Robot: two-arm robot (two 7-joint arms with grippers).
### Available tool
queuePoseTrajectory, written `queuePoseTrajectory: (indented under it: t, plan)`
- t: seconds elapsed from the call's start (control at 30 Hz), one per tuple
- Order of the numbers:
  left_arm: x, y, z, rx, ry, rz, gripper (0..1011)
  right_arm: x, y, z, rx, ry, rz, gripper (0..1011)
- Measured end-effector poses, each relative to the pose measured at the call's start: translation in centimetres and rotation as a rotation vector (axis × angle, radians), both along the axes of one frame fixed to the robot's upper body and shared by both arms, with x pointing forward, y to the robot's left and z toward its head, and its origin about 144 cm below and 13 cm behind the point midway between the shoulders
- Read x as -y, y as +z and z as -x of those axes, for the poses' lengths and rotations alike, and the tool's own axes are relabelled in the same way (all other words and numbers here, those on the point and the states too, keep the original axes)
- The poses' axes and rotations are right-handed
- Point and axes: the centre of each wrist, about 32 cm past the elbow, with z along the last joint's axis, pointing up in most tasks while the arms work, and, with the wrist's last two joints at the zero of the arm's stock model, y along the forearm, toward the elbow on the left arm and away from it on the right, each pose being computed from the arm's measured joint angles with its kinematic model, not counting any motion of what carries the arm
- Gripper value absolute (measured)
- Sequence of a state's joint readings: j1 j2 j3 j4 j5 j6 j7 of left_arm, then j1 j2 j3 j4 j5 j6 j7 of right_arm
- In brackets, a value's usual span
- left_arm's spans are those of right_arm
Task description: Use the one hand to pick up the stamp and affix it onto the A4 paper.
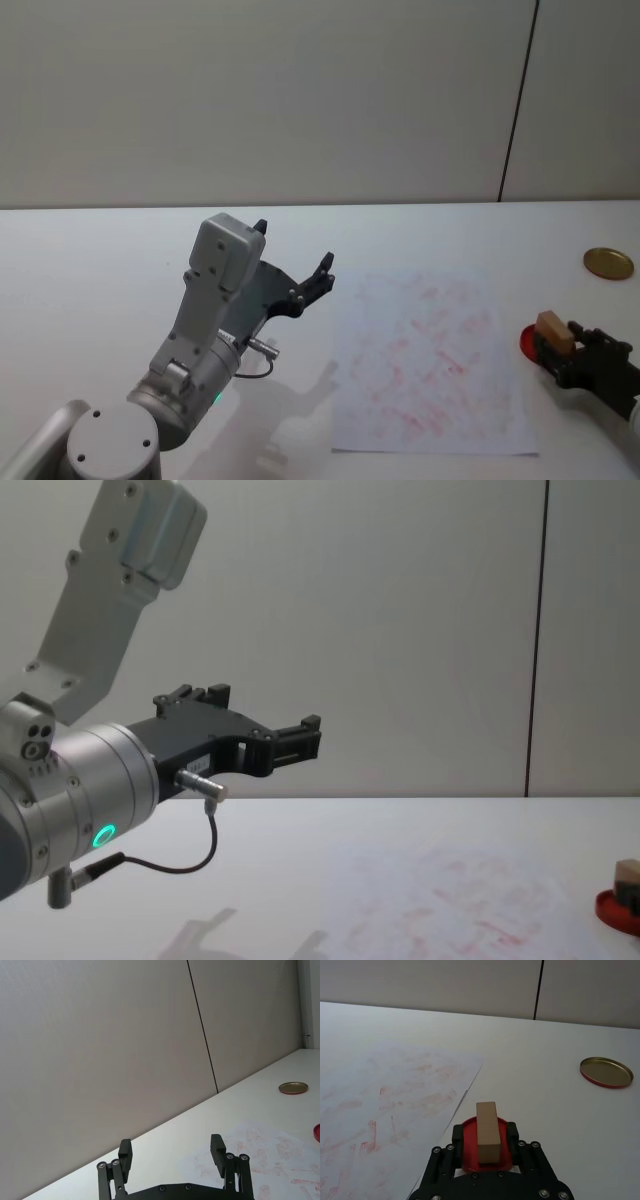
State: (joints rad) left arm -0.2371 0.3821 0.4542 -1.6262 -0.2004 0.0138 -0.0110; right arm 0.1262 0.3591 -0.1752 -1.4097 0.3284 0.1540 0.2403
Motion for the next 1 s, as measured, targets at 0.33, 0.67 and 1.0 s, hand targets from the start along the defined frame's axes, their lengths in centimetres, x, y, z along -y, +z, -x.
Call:
queuePoseTrajectory:
  t: [0.33, 0.67, 1.0]
  plan:
    - [0.0, 0.0, 0.0, 0.0, 0.0, 0.0, 993, 0.0, -0.3, -0.2, -0.002, -0.002, 0.007, 248]
    - [0.0, 0.0, 0.0, 0.0, 0.0, 0.0, 993, -0.4, 0.0, -0.3, 0.058, 0.015, 0.029, 220]
    - [0.0, 0.0, 0.0, 0.0, 0.0, 0.0, 993, -1.8, 1.2, -0.8, 0.139, 0.092, 0.037, 220]
